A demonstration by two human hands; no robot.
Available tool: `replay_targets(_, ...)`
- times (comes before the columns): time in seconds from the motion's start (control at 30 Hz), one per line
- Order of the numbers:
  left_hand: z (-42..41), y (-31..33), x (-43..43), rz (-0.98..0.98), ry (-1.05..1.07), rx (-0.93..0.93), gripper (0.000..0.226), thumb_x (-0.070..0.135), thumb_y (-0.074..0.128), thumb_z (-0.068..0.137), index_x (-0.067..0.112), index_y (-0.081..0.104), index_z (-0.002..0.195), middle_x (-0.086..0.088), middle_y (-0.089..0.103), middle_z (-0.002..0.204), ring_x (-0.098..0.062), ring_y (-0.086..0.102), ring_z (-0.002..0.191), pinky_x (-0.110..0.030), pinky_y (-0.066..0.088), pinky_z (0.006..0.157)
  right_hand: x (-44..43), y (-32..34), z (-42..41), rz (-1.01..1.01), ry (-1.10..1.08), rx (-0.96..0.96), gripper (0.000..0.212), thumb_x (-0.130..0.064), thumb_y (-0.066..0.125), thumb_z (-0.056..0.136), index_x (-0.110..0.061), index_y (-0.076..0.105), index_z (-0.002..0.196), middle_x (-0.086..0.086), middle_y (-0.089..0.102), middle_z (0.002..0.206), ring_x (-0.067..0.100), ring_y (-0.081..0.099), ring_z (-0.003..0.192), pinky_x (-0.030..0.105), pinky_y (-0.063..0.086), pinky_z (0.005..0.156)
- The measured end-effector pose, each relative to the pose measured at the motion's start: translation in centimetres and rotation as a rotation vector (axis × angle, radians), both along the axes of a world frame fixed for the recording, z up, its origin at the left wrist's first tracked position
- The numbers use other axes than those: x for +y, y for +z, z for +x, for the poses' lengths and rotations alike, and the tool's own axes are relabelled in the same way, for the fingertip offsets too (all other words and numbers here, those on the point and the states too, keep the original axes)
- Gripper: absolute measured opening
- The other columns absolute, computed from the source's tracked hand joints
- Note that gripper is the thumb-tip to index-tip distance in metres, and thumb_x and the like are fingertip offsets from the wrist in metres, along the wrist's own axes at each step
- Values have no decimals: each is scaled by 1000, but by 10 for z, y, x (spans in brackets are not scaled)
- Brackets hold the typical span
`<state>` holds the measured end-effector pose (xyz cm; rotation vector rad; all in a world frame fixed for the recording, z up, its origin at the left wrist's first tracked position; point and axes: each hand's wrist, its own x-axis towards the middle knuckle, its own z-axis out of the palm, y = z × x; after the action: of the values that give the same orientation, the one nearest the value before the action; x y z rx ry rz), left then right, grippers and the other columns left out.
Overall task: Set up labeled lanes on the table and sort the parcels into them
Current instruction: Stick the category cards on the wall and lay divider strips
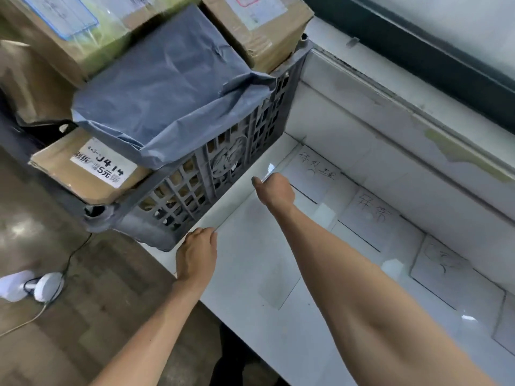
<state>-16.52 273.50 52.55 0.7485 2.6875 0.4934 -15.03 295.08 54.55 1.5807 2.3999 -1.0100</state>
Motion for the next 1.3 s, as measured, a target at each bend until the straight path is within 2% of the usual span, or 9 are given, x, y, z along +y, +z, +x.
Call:
replay_targets(0.2,-4,2,2,41,7,32,22,17,54,101,7,71,91,-8,72,87,-28,65,81,-34,48,60,0,-2,-17,-17,-42,-38,27,-20,56,93,-9,46,70,3,51,69,25,52,69,27,29,49)
replay_targets(0.33,-3,3,4,156,81,-15,9,14,65,94,8,67,88,-7,69,88,-28,63,77,-34,46,58,2,4,-21,-65,-44,-35,25,-21,52,92,-2,68,87,10,70,84,27,62,73,25,37,53)
replay_targets(0.43,-3,3,3,208,132,-54,10,19,70,91,10,66,87,-2,67,88,-24,60,75,-34,44,59,1,4,-22,-97,-61,-19,36,-24,44,95,0,71,97,13,74,94,30,69,85,30,53,71)
replay_targets(0.57,2,6,1,288,115,-6,7,17,73,89,10,72,89,-2,67,92,-26,62,73,-37,48,58,1,7,-19,-136,-72,12,42,-25,37,98,1,69,98,15,74,97,32,70,91,37,56,88)
replay_targets(0.67,7,11,1,303,73,84,4,8,74,87,6,72,86,-4,67,89,-29,64,73,-34,46,56,1,11,-14,-51,-45,-18,35,-24,37,97,-4,63,83,10,70,85,30,65,80,32,51,69)
replay_targets(0.77,12,18,2,314,34,136,4,5,75,86,6,71,84,-5,67,87,-28,64,76,-32,46,56,3,20,-5,51,-52,-17,34,-24,46,95,-12,38,63,2,47,63,23,45,58,28,28,49)
replay_targets(1.0,53,49,2,346,-1,155,6,5,74,86,7,69,85,-4,65,87,-28,61,79,-30,43,54,3,58,39,79,-76,86,32,-18,48,85,-15,26,62,-1,29,57,20,22,50,28,18,49)
replay_targets(1.17,121,75,1,303,-16,93,7,4,69,86,9,69,91,-2,65,93,-24,60,83,-28,37,57,3,83,99,72,-83,122,31,-17,48,84,-13,30,61,2,34,57,21,27,50,29,21,48)
replay_targets(1.3,199,87,1,245,-111,37,8,12,63,93,10,67,99,0,62,100,-21,61,84,-35,50,61,1,96,180,90,-97,146,29,-20,48,86,-11,34,61,3,40,58,24,34,52,28,24,48)
